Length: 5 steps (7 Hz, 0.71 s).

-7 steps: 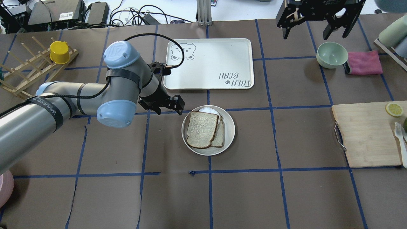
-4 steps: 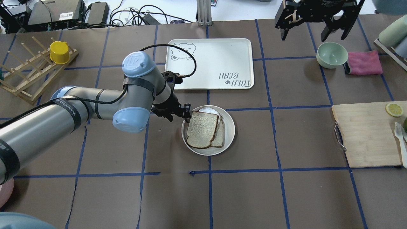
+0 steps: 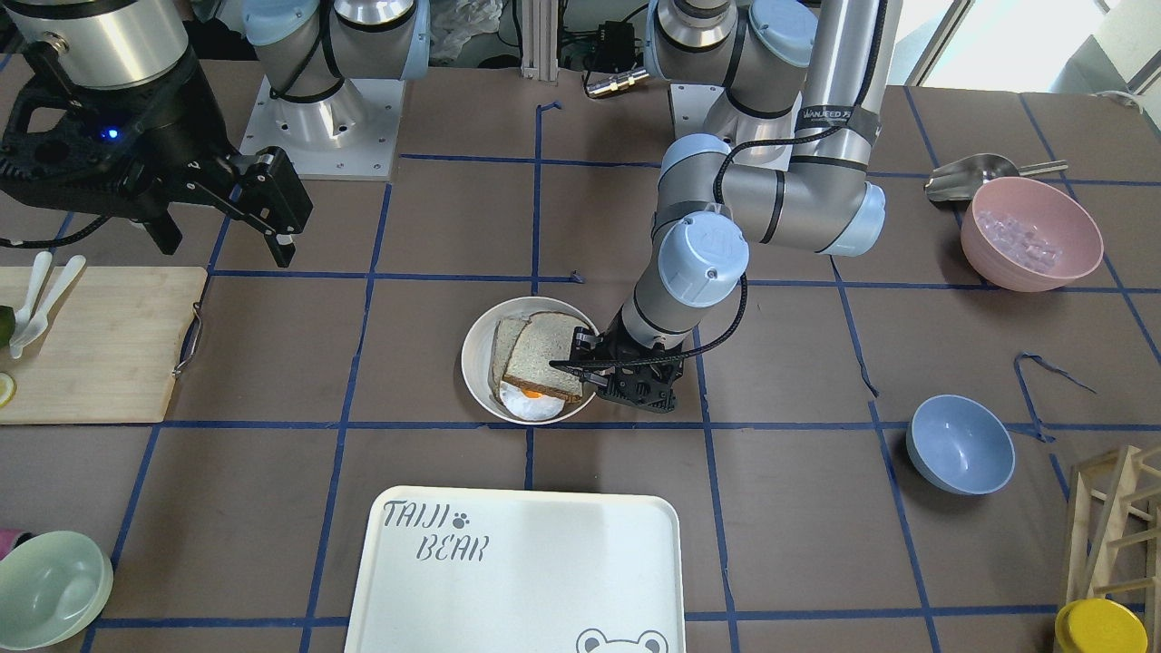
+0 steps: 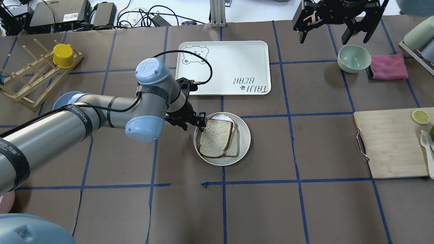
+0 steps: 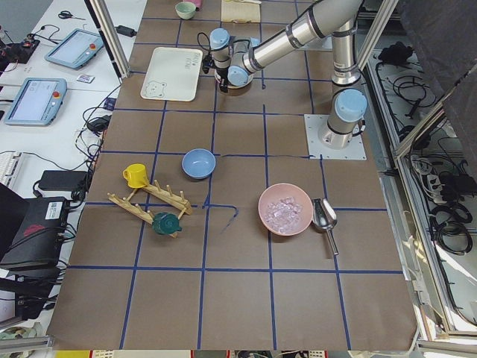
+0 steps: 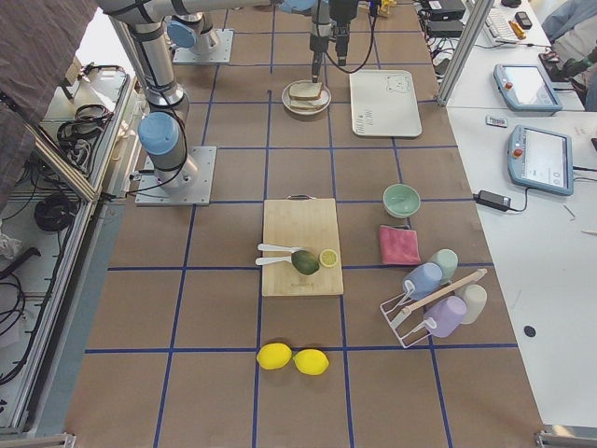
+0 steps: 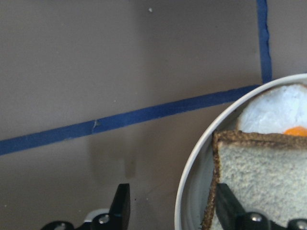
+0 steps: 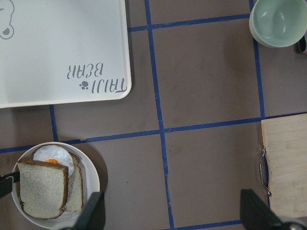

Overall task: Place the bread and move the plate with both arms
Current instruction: 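Grip the plate rim with the left gripper and lift it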

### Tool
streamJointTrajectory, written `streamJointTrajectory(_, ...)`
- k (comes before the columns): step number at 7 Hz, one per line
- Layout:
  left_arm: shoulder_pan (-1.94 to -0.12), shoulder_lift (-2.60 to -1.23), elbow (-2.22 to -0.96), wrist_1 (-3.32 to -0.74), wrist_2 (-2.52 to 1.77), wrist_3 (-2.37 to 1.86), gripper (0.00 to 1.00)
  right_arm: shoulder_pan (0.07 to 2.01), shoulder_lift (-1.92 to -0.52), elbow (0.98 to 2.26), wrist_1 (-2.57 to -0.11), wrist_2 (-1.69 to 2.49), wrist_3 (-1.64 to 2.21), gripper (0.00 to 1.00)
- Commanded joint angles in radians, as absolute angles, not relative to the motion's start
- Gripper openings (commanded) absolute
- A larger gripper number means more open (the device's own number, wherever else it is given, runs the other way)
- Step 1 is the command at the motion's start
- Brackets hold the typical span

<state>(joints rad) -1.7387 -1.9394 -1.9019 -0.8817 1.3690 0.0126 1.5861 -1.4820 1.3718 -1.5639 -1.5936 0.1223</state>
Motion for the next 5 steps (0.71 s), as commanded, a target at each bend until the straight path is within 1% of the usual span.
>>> streamJointTrajectory(1,-1.735,-1.953,-1.871,-0.890,1.377,0.021,0.68,1.586,-1.480,1.373,-1.560,-1.595,0.123,1.00)
streamJointTrajectory(2,-1.733,-1.954,-1.874,-0.893,1.379,0.021,0.57,1.586,-1.480,1.373,-1.559,-1.595,0.123,1.00)
streamJointTrajectory(5,-1.724,-1.960,-1.888,-0.899,1.378,0.011,0.57,1.586,-1.477,1.374,-1.554,-1.597,0.123,1.00)
